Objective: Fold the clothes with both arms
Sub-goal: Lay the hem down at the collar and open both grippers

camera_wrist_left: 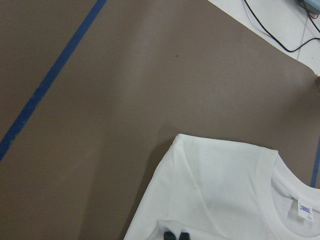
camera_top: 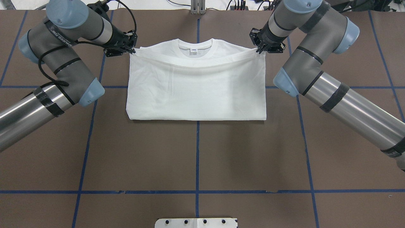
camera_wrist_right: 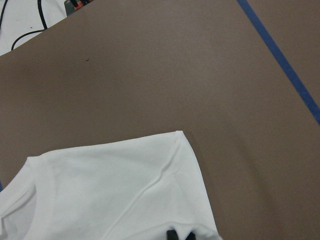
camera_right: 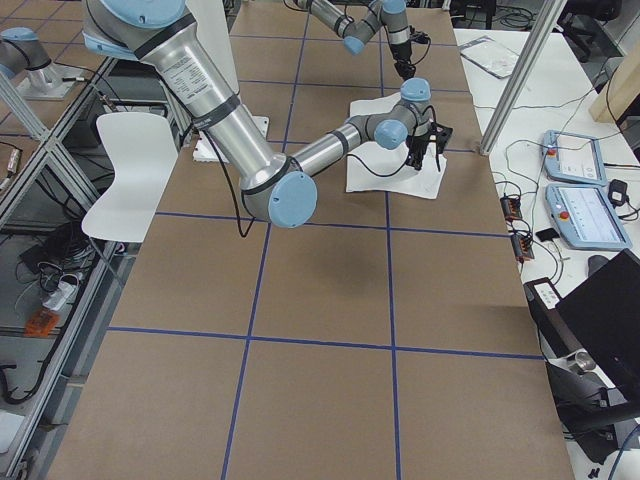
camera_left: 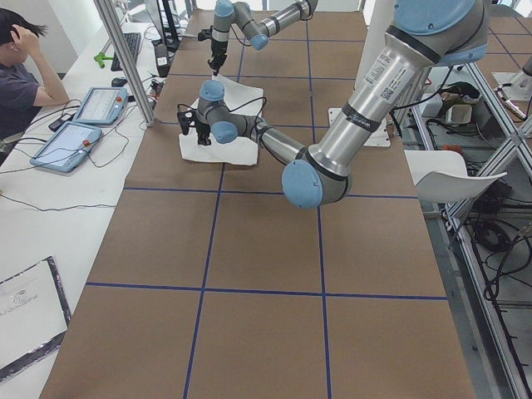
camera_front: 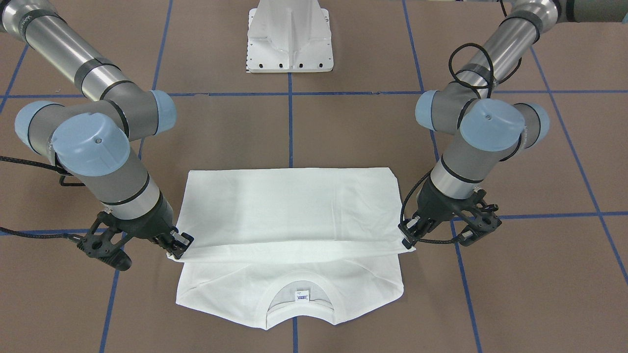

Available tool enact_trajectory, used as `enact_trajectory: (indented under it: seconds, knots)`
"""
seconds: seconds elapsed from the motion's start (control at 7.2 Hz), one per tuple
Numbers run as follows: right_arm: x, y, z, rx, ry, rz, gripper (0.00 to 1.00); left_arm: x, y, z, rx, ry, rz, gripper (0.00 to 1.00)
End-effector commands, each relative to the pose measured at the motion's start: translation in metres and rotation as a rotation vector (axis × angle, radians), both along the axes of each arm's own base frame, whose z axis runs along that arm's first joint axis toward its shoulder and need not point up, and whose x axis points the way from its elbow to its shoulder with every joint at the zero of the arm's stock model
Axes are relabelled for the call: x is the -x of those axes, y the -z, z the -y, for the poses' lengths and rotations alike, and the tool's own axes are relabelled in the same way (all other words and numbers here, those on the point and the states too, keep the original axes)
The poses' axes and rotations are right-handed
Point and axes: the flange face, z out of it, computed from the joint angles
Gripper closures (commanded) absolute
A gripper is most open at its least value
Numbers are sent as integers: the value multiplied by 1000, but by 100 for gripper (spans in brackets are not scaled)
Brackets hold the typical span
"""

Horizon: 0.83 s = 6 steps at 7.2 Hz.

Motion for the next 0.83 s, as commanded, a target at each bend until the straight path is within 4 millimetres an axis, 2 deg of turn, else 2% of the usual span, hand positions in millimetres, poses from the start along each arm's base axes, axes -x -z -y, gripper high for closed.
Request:
enact_trajectory:
  seconds: [0.0, 0.28, 0.69]
  knots:
    - [6, -10, 8, -20, 3, 8, 100, -3, -4, 11, 8, 34, 23, 100]
    - [9, -16, 12, -18, 5, 4, 100, -7, -13, 22, 29, 86, 52, 100]
    - [10, -21, 14, -24, 5, 6, 100, -14, -13, 20, 27, 83, 58, 100]
